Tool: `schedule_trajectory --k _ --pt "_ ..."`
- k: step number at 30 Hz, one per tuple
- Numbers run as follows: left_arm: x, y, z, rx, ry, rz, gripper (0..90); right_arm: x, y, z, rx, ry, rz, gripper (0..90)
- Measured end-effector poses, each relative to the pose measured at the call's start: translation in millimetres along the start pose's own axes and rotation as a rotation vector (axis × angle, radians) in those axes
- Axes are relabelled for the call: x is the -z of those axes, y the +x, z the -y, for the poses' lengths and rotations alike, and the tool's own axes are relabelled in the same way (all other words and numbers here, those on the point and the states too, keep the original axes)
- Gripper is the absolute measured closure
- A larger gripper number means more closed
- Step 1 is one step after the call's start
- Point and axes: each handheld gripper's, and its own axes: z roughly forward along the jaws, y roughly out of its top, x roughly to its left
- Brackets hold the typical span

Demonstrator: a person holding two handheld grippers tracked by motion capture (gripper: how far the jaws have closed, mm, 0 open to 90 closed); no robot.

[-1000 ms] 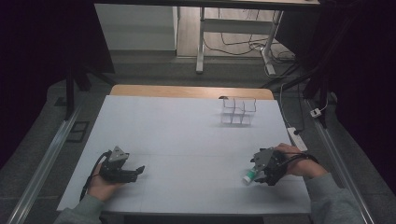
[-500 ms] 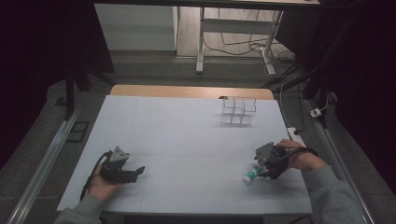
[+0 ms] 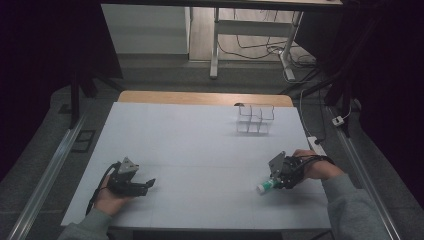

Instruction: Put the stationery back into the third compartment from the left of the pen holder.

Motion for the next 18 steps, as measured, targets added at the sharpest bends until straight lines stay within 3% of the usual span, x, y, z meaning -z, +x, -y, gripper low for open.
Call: schedule_trajectory --k 5,8,10,14,18 --pt "0.2 -0.2 -0.1 -0.002 0.0 0.001 17.9 1.2 4.6 -1.4 0.014 0.002 0.018 64.3" --pt "0.2 -0.2 0.0 -0.002 0.0 0.001 17.8 4.3 7.9 -2.0 0.004 -0.051 0.018 64.4" --pt "0.0 -0.1 -0.1 -0.001 0.001 0.001 17.9 8.5 8.7 -3.0 -0.012 -0.103 0.042 64.4" --pt "-0.3 -0.8 0.0 -0.001 0.002 -0.001 17.8 14.0 10.9 -3.2 -0.096 -0.2 0.104 64.4" --pt "-0.4 -1.1 0.1 -0.002 0.002 -0.001 17.8 15.9 15.8 -2.0 -0.168 -0.27 0.205 64.4"
